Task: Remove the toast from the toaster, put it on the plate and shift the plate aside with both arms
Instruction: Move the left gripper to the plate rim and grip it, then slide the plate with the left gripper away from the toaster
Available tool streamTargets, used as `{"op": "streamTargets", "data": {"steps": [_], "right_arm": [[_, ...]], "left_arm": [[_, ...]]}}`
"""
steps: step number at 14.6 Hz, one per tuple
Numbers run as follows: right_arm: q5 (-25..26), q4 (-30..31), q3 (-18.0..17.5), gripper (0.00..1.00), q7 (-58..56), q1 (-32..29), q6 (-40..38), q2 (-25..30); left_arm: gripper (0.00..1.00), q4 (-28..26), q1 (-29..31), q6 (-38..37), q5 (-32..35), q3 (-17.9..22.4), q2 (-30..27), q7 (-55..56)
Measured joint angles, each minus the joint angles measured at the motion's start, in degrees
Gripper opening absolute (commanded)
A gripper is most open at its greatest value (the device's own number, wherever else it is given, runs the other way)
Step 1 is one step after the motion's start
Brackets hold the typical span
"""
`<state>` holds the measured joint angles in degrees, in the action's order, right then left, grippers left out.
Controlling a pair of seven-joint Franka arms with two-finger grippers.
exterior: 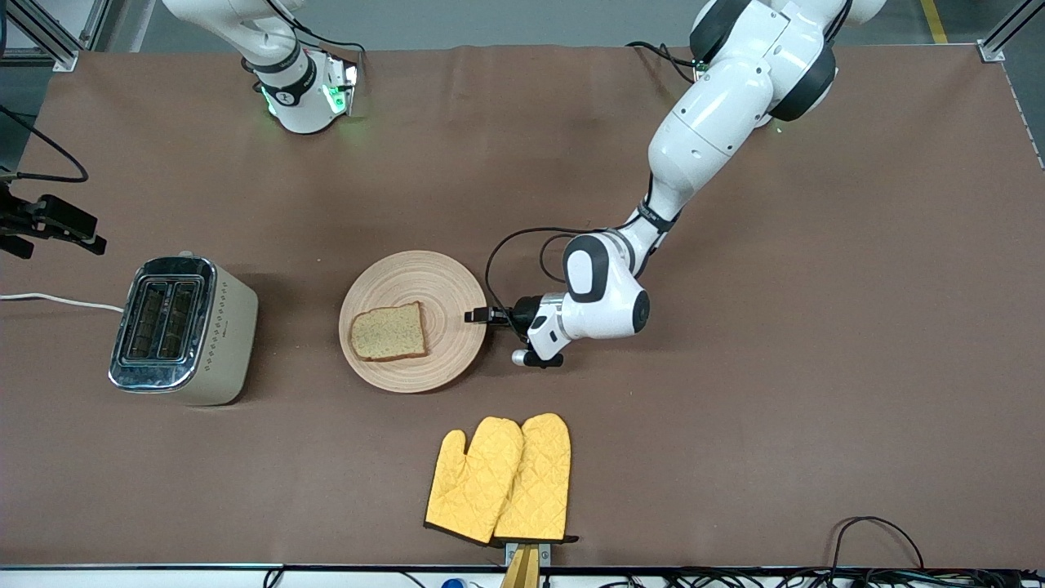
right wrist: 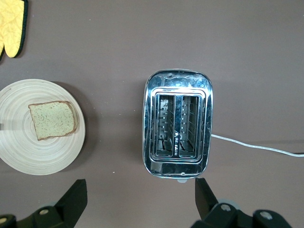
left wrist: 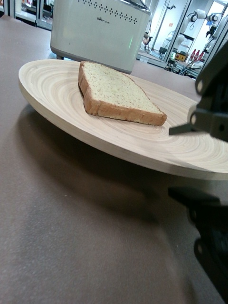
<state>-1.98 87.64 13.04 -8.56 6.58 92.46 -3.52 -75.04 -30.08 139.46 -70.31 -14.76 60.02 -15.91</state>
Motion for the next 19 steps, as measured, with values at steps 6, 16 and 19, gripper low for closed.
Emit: {"op": "streamTargets", "data": {"steps": [6,16,19], "right_arm": [[0.01,-0.02,-9.31,1.0,-0.17,-8.58,0.02,0.0],[0.02,-0.04,-11.09,1.0,-0.18,-9.87,-0.29,0.0],[0.02,-0.04,-11.21,1.0,-0.18,-9.88,-0.76,0.0]], "left_arm": [[0.0,0.76,0.27,0.23,0.56,0.99,-1.86,-2.05],[0.0,-3.3,38.6,-39.04,25.26,1.72,-11.09,-14.49],[0.0,-0.45,46.27,-48.09,25.52,2.45,-8.64,-22.11]]}}
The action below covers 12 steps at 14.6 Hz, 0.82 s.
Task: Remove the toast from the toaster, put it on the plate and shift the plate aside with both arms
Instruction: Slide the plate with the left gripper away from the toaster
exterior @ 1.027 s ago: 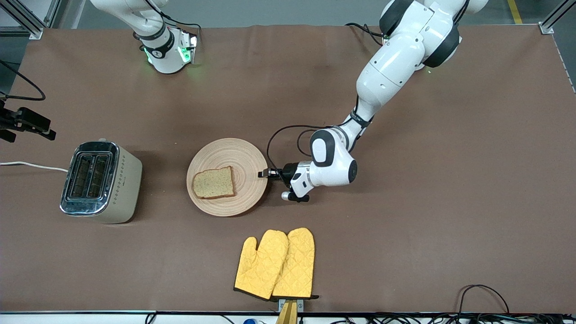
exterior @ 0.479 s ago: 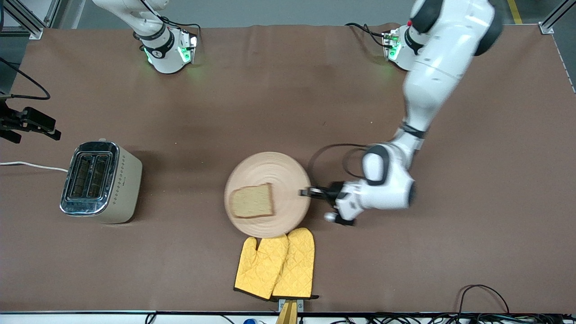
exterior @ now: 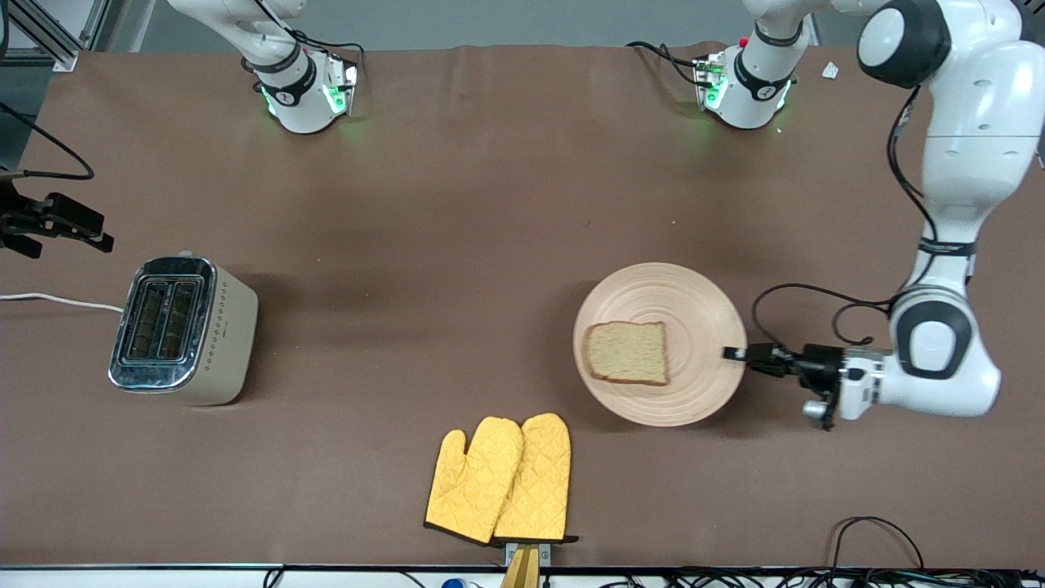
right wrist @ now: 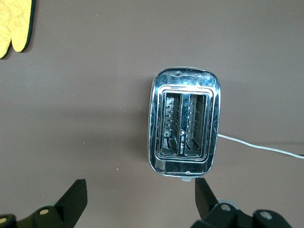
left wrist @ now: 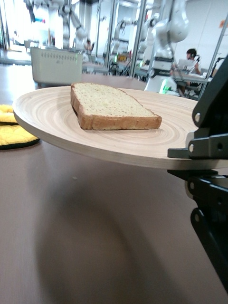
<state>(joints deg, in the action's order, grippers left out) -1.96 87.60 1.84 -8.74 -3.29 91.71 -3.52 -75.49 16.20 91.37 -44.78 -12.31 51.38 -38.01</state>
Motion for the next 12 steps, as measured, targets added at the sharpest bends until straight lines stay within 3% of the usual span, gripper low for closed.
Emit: {"op": "streamTargets", "data": {"steps": [4,8,9,10,11,12], "right_arm": [[0.0,0.0,-0.04,1.0,0.0,-0.04,-0.12,0.0],[0.0,0.0,-0.07,1.0,-0.16,-0.07,-0.2,0.0],[0.0,0.0,-0.1,1.0,-0.22,-0.07,-0.24,0.0],[0.0,0.0,-0.13,1.0,-0.27,-0.07,-0.27,0.0],[0.0,0.0,-0.22,1.0,-0.34,-0.06,-0.27,0.0],[0.0,0.0,-0.34,1.0,-0.37,-0.05,-0.28,0.0]], "left_arm": [[0.0,2.78,6.71,-2.53,4.19,3.92,3.89,-10.8],[0.02,4.29,9.63,-3.2,4.59,6.82,7.43,-12.53],[0.11,4.63,10.26,-3.74,4.14,6.74,8.43,-12.06],[0.36,4.95,10.67,-4.18,3.55,6.68,9.3,-11.15],[0.99,5.15,10.84,-4.31,3.12,6.67,9.9,-9.98],[1.0,5.34,10.87,-4.53,2.85,6.62,10.17,-8.69]]}}
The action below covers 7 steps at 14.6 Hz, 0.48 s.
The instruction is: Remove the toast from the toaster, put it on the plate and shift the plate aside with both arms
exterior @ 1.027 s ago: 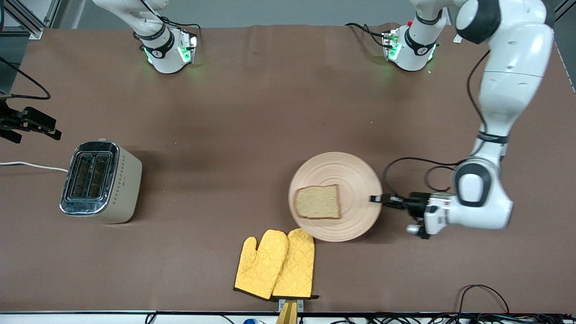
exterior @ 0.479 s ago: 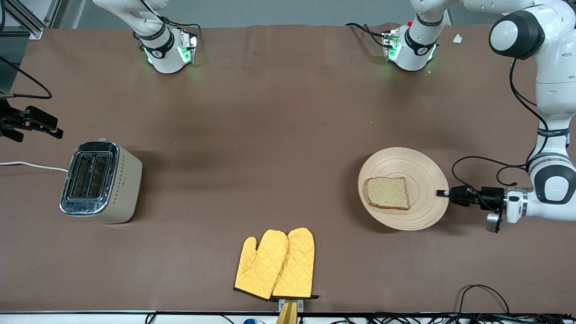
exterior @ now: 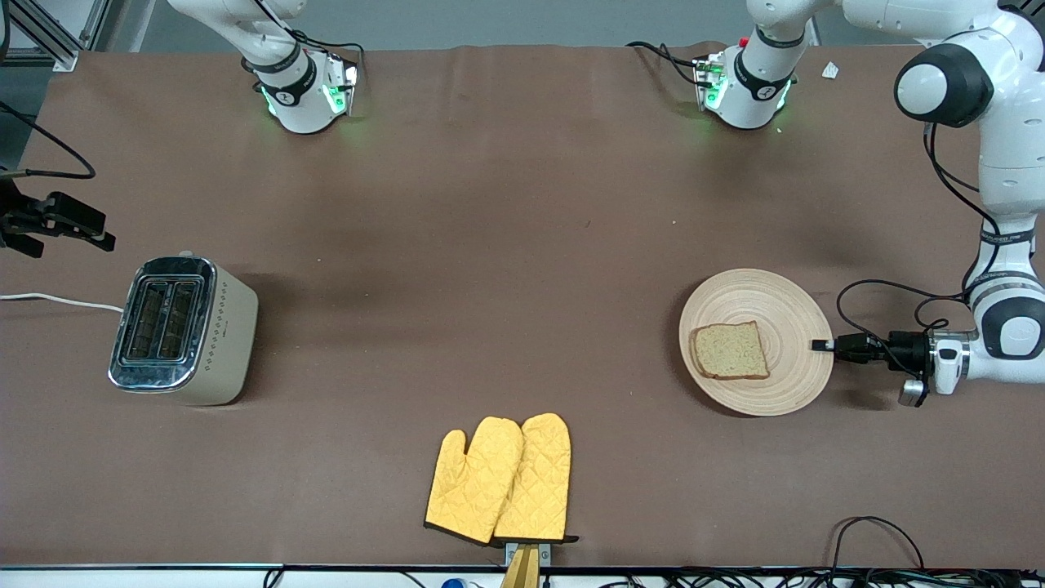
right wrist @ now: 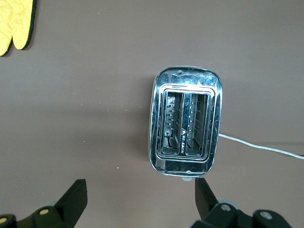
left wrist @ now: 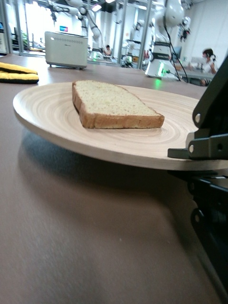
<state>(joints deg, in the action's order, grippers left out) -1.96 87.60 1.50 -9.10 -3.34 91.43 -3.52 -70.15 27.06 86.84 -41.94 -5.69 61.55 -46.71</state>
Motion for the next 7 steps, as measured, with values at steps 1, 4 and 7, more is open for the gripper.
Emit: {"op": "streamTargets", "data": {"steps": [1,4,7], "right_arm": [[0.0,0.0,-0.14,1.0,-0.01,0.03,0.0,0.0],[0.0,0.0,-0.28,1.0,-0.02,0.1,-0.01,0.0],[0.0,0.0,-0.3,1.0,-0.06,0.11,-0.01,0.0]], "left_arm": [[1.0,0.18,-0.03,-0.05,-0.03,-0.09,0.04,1.09],[1.0,3.21,-0.27,-0.06,1.39,0.28,-0.28,2.52],[1.0,9.39,-4.14,-0.16,8.44,1.55,-4.09,3.99]]}}
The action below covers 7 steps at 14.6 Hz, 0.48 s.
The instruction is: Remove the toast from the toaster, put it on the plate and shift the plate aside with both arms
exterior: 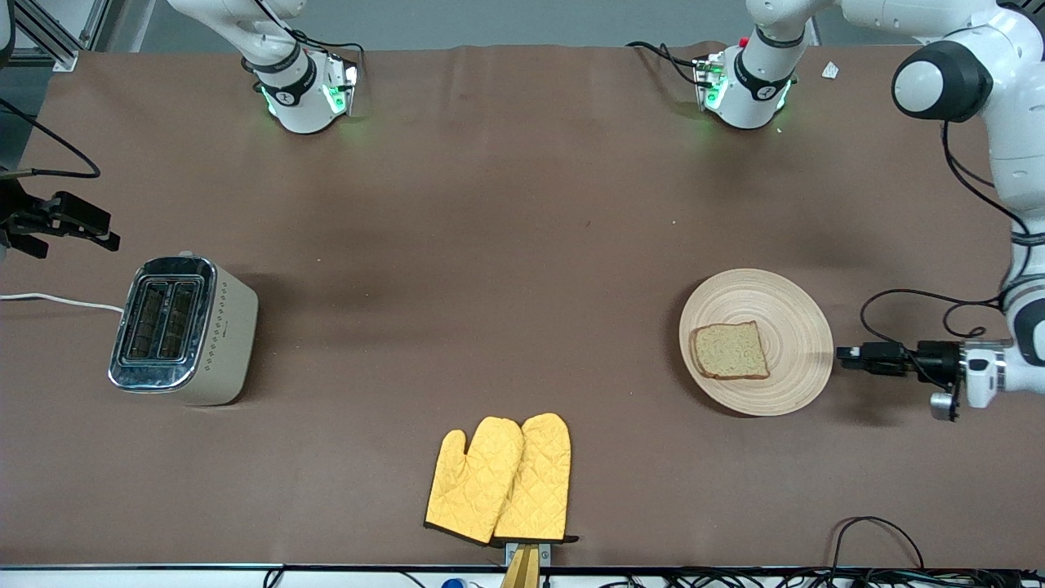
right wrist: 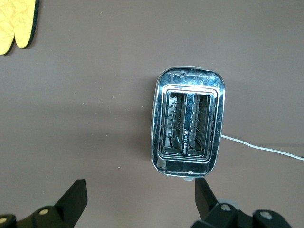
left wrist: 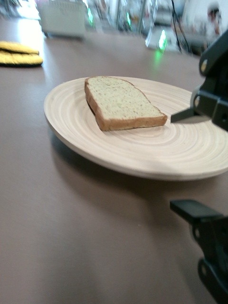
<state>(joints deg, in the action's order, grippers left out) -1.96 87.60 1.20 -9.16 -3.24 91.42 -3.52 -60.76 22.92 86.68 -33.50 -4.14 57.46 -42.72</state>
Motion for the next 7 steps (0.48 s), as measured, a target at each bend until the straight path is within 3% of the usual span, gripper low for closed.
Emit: {"op": "streamTargets", "data": {"steps": [3,7], "right_arm": [[0.0,0.0,-0.02,1.0,-0.01,0.01,0.0,0.0],[0.0,0.0,-0.05,1.0,-0.03,0.01,0.0,0.0]], "left_arm": [[1.0,4.94,-10.56,0.02,7.71,3.43,-7.49,6.17],[1.0,6.1,-25.03,0.06,15.69,9.78,-18.9,21.33]]}}
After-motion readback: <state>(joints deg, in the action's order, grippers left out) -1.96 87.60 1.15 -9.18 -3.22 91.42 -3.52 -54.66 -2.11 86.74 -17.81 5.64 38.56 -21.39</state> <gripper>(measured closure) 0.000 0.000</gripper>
